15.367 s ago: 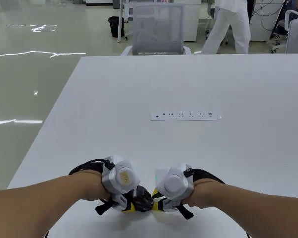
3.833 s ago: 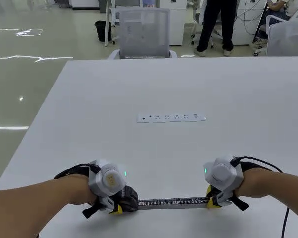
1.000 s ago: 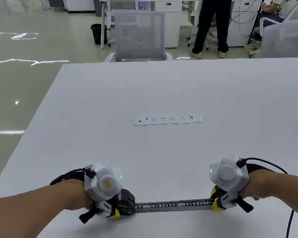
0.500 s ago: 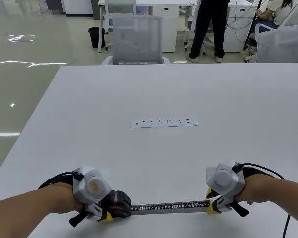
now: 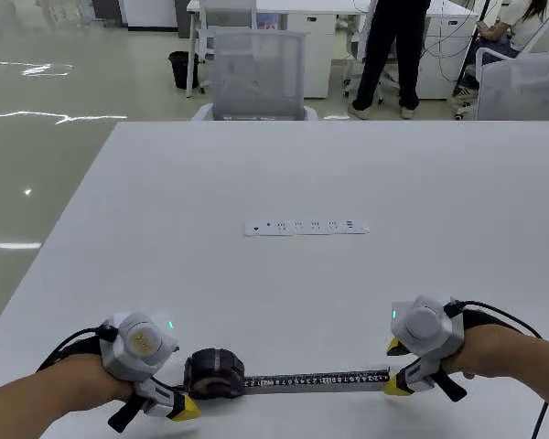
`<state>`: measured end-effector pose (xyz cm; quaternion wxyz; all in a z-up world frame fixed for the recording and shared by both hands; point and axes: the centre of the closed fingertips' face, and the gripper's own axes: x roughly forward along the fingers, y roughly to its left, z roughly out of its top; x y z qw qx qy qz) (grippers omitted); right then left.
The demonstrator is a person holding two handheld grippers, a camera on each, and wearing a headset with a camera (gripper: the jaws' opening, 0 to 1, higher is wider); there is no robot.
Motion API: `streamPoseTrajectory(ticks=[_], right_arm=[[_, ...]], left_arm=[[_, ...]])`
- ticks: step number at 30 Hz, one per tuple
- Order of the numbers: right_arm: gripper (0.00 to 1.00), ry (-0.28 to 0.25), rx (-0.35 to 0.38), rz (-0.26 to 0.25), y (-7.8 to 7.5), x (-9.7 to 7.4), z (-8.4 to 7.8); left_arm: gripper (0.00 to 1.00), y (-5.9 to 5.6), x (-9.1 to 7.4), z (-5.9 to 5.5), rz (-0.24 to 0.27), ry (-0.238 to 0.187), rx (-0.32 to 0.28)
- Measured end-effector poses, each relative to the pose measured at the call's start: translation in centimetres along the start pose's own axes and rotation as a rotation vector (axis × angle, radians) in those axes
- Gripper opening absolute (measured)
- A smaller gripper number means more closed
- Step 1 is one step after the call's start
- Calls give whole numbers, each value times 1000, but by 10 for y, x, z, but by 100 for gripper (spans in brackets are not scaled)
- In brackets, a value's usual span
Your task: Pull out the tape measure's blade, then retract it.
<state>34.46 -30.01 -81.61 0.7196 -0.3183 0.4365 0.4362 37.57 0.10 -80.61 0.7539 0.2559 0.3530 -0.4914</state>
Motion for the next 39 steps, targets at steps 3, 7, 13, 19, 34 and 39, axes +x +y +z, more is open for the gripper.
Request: streamPoseTrajectory(ticks=[3,7,13,19,34,39], right_arm=[[44,-27,53,-19,0,-2,-1],[47,-48,87,-52,1,-8,-4],[52,-85,155,-111,5,-18,-16],[56,-141,235,-136,13,-26,-23],[74,-315,424,-246,15,-44,-22],[77,-324,452,-259,26,-49,-34]], left_arm=[[73,4,-3,1,42,-36,-69],[76,6,-9,6,71,-113,-170],[88,3,-22,2,78,-180,-277],[99,5,-39,-14,133,-205,-334],[99,-13,-60,-41,203,-253,-413],[99,-15,-71,-43,228,-287,-436]])
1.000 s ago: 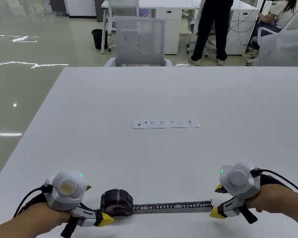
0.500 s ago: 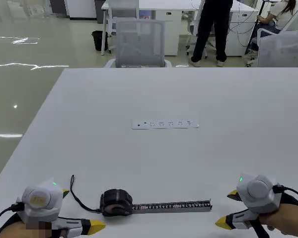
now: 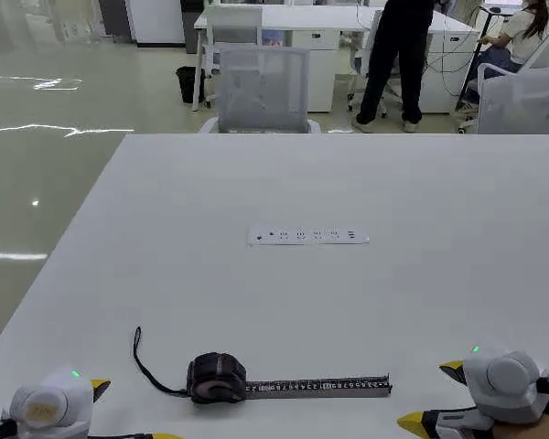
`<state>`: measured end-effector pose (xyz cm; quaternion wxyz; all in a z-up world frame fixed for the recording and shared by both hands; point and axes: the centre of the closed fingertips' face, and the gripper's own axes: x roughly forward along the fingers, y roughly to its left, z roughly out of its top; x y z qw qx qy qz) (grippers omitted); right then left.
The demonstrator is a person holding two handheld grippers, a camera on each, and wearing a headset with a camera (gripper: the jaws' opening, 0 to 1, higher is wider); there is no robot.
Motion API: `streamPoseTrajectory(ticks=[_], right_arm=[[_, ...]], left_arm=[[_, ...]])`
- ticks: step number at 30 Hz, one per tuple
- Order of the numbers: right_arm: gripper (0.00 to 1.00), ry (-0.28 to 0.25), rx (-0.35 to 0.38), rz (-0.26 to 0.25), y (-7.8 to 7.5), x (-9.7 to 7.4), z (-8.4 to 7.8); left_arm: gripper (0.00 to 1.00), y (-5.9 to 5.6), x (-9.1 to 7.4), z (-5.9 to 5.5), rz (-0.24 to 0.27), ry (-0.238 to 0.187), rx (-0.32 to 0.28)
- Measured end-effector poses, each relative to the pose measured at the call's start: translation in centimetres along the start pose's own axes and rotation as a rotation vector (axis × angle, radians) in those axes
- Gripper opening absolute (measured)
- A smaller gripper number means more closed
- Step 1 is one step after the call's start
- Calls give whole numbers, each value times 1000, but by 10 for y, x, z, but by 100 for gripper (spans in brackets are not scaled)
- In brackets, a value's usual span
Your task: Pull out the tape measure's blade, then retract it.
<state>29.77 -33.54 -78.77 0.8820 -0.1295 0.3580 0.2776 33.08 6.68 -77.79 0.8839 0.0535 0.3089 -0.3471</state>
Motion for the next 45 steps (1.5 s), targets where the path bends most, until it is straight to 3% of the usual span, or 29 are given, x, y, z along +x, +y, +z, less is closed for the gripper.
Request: streamPoseTrajectory(ticks=[6,9,12,14,17,19,22,27,31,37,41,45], right_arm=[[85,-48,35,-2,10,-13,-6],[90,-86,70,23,19,-18,-4],[94,-89,64,6,20,-20,-7],[99,-95,64,-34,17,-24,-8],[100,-101,79,-50,20,-31,-14],[100,-104,75,-68,21,-36,-16],[100,-126,96,-74,23,-43,-18],[100,-143,81,-78,25,-56,-23],[100,-146,93,-73,25,-60,-25],[100,-154,122,-77,28,-60,-27],[100,-142,112,-60,34,-58,-30],[100,-139,118,-64,32,-60,-32]], left_arm=[[99,8,-14,0,34,-41,-2],[99,10,-21,0,44,-59,-12],[99,14,-26,-5,51,-60,-24],[99,18,-29,-7,53,-63,-26],[99,23,-36,-11,53,-70,-32],[99,25,-40,-15,65,-54,5],[99,18,-49,-17,48,-62,-29],[99,22,-60,-15,78,-101,-47],[99,15,-60,-16,69,-81,-15],[99,10,-58,-15,68,-79,-17],[99,8,-57,-15,65,-73,-10],[99,10,-58,-13,72,-80,-11]])
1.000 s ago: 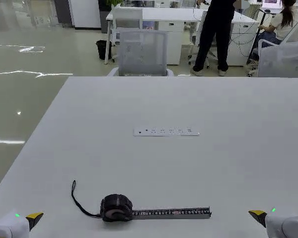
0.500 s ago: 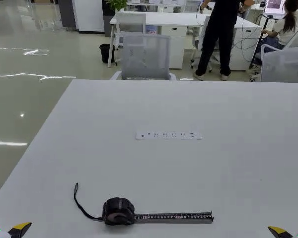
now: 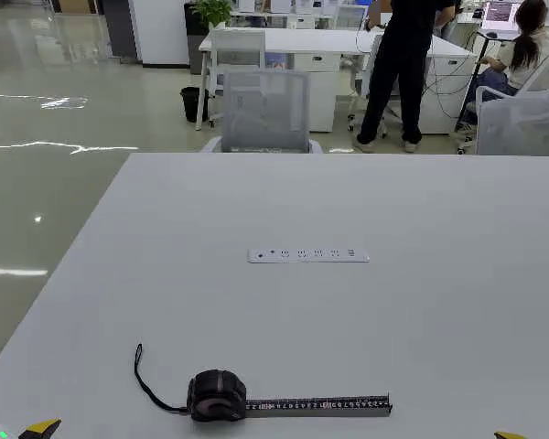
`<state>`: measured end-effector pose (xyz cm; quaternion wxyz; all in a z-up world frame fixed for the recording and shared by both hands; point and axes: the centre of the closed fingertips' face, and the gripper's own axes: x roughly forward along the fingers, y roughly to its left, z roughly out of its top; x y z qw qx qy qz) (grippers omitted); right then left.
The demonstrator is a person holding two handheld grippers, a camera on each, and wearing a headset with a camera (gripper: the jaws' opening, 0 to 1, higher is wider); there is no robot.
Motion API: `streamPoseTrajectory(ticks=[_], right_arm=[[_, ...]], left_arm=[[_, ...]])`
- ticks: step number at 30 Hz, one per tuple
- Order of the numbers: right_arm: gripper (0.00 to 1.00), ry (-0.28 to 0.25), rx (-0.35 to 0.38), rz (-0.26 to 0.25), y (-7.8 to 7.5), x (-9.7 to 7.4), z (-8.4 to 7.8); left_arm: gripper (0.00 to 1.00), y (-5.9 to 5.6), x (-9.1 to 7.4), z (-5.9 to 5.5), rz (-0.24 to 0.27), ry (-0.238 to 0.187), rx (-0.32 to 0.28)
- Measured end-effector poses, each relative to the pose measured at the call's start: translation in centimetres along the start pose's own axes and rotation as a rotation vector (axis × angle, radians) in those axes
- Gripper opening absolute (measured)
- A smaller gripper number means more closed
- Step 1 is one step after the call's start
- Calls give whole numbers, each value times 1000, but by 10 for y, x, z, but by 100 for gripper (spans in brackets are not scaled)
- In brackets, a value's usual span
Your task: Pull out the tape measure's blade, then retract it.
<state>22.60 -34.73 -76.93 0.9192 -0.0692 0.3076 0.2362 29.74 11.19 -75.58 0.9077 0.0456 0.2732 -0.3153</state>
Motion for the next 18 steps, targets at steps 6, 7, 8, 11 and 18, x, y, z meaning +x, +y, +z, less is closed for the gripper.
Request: streamPoseTrajectory(ticks=[6,7,8,11,18], right_arm=[[100,1,1,-9,-5,-2,-1],[100,1,2,-7,-4,-2,-1],[100,-2,-4,-3,-3,-2,-1],[98,-8,-20,9,-1,-1,0],[98,3,-30,23,0,-2,0]], left_arm=[[99,0,-1,-1,11,-1,-8],[99,0,-2,-1,12,-2,-12],[99,0,-2,-1,14,-5,-17],[99,1,-3,-1,21,-3,-27],[99,-3,-2,-2,24,6,-14]])
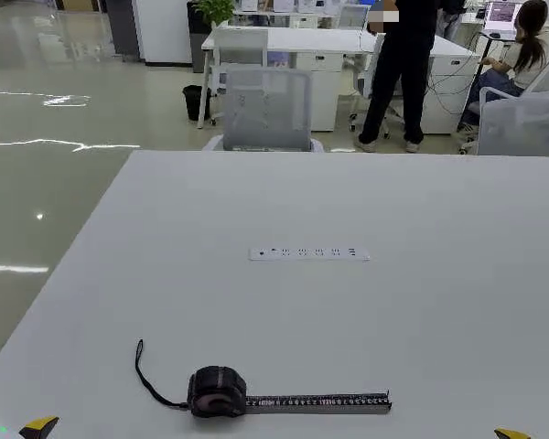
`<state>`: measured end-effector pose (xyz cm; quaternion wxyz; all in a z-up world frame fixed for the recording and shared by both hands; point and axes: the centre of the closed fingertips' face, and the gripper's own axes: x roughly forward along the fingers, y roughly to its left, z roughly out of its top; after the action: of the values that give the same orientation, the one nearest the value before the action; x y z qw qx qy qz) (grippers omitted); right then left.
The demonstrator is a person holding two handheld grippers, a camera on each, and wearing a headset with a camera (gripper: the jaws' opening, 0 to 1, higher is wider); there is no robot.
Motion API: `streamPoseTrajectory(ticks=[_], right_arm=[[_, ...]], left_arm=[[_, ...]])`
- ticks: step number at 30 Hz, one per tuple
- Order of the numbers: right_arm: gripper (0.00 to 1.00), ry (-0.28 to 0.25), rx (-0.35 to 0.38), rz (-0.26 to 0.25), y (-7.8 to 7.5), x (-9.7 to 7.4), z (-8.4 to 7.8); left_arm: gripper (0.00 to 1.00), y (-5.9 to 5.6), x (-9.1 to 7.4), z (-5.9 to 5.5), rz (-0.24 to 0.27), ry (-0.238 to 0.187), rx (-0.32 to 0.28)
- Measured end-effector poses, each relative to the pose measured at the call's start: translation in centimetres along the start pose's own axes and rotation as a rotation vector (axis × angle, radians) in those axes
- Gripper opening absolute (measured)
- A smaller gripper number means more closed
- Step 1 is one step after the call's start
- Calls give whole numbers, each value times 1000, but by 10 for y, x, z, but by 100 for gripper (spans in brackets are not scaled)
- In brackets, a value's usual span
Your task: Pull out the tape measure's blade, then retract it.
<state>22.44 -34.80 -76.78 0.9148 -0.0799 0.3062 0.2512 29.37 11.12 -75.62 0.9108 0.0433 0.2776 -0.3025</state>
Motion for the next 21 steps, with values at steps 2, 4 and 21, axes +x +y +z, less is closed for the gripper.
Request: streamPoseTrajectory(ticks=[2,4,21], right_arm=[[98,4,-12,6,0,1,-1],[97,7,-15,10,0,1,0],[90,98,-221,122,-11,25,20]], left_arm=[[99,-1,1,0,2,3,0],[99,-2,2,-1,2,6,-12],[99,-10,20,15,20,-9,-5]])
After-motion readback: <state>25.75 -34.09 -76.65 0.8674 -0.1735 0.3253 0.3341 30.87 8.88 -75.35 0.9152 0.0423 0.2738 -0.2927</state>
